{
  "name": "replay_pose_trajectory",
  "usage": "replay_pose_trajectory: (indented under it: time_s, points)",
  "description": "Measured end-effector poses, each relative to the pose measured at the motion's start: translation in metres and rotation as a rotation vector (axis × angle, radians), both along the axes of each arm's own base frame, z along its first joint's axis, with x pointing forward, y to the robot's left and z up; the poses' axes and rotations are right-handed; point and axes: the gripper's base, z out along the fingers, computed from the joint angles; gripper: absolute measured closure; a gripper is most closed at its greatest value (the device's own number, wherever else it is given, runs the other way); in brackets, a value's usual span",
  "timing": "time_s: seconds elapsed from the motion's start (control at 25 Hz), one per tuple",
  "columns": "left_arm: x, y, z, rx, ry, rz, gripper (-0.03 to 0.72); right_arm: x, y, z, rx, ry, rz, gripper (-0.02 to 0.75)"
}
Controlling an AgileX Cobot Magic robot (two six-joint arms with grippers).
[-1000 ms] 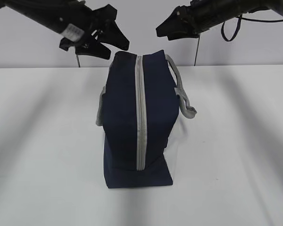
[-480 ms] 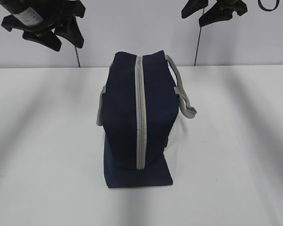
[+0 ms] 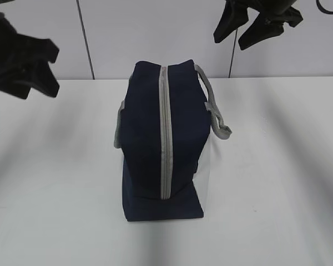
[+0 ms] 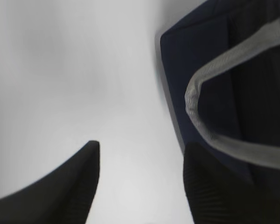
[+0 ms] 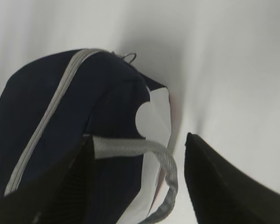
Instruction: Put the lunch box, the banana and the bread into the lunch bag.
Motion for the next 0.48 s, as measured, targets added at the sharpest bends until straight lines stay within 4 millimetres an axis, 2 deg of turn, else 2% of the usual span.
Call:
replay_pose_trajectory:
  time_s: [0.28, 0.48]
  points:
    - [-0.081, 0.023, -0.023, 0.006, 0.014, 0.006, 0.284, -0.06, 0.012, 0.036, -0.058, -0.032, 0.026, 0.287]
    - [-0.135, 0.039, -0.031, 0.003, -0.033, 0.004, 0.284, -0.116, 0.019, 0.059, -0.1, -0.063, 0.018, 0.287]
